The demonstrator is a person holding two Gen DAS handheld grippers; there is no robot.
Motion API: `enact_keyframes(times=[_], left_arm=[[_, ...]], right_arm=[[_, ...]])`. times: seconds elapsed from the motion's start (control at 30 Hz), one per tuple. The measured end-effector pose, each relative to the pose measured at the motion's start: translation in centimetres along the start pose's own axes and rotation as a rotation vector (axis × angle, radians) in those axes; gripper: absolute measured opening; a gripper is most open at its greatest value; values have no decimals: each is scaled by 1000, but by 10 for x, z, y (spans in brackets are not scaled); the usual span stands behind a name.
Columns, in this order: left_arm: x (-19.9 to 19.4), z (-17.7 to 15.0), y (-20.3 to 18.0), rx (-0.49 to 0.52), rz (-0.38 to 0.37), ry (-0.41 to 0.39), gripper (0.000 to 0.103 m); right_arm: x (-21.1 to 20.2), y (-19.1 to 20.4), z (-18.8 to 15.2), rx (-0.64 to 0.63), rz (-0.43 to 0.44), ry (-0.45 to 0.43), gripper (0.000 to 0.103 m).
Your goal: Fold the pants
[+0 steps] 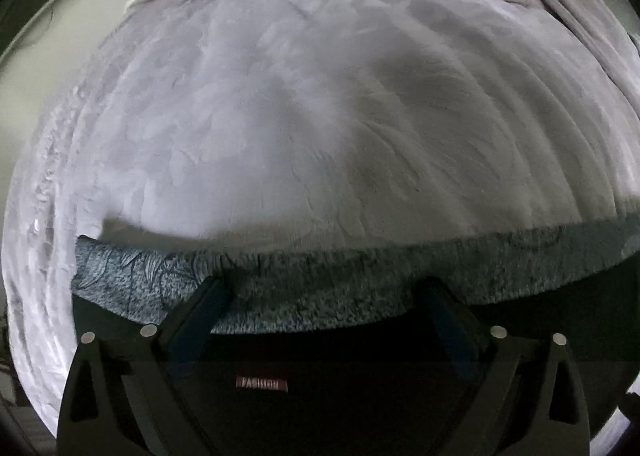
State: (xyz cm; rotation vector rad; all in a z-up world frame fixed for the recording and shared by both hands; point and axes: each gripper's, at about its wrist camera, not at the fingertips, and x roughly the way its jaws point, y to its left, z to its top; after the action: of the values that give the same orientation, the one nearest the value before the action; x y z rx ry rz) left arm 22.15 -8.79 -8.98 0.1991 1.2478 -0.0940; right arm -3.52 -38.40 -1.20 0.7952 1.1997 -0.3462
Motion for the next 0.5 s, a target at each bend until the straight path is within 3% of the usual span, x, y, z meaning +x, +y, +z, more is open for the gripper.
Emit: enact_keyframes(times=[0.1, 0.2, 0.27, 0.37, 0.5], left_arm=[[4, 4, 0, 0, 7, 9, 102], [3, -1, -2, 10, 26, -14, 102], [3, -3, -3, 9, 33, -23, 102], [2, -6, -6, 18, 36, -26, 103], [4, -9, -7, 29, 35, -34, 103]], right_arm=[[-13, -16, 4, 66, -9, -57, 49], [2, -40, 14, 179, 52, 3, 48], [13, -45, 21, 209, 99, 30, 24], [12, -41, 28, 190, 131, 23, 17], [22, -46, 24, 143, 94, 43, 18]])
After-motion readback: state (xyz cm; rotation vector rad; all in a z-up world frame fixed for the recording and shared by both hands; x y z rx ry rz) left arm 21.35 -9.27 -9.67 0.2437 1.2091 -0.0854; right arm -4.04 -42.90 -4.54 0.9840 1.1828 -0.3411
